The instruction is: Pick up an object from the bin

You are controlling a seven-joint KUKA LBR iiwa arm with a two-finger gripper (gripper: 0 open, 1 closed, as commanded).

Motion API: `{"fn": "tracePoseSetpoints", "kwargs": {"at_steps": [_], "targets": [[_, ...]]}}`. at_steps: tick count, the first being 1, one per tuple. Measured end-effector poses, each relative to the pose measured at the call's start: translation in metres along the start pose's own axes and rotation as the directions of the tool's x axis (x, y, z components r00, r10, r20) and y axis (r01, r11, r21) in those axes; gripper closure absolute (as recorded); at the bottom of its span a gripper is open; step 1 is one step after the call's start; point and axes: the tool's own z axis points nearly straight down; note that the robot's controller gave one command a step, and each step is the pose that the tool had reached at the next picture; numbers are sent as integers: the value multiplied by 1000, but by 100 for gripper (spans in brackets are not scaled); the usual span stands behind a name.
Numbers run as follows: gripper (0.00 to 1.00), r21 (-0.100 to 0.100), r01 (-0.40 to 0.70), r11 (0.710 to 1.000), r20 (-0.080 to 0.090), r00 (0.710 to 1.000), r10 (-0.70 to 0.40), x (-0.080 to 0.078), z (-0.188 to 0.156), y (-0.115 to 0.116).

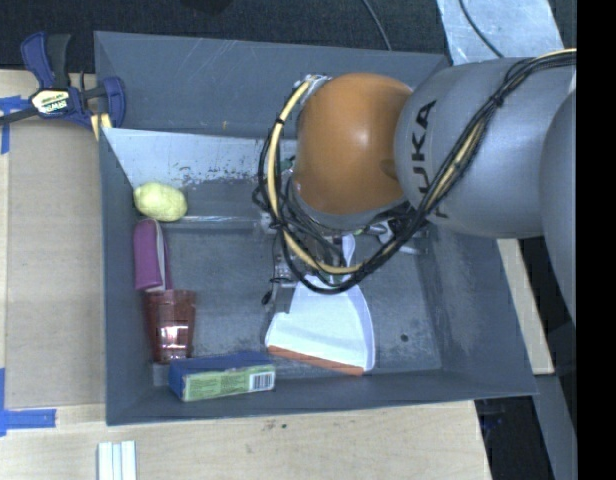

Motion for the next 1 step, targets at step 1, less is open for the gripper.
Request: {"fn": "tracePoseSetpoints", "kwargs": {"at_steps": [1], "targets": [[0, 1, 261, 965, 0, 965, -261, -42, 87, -77]]}}
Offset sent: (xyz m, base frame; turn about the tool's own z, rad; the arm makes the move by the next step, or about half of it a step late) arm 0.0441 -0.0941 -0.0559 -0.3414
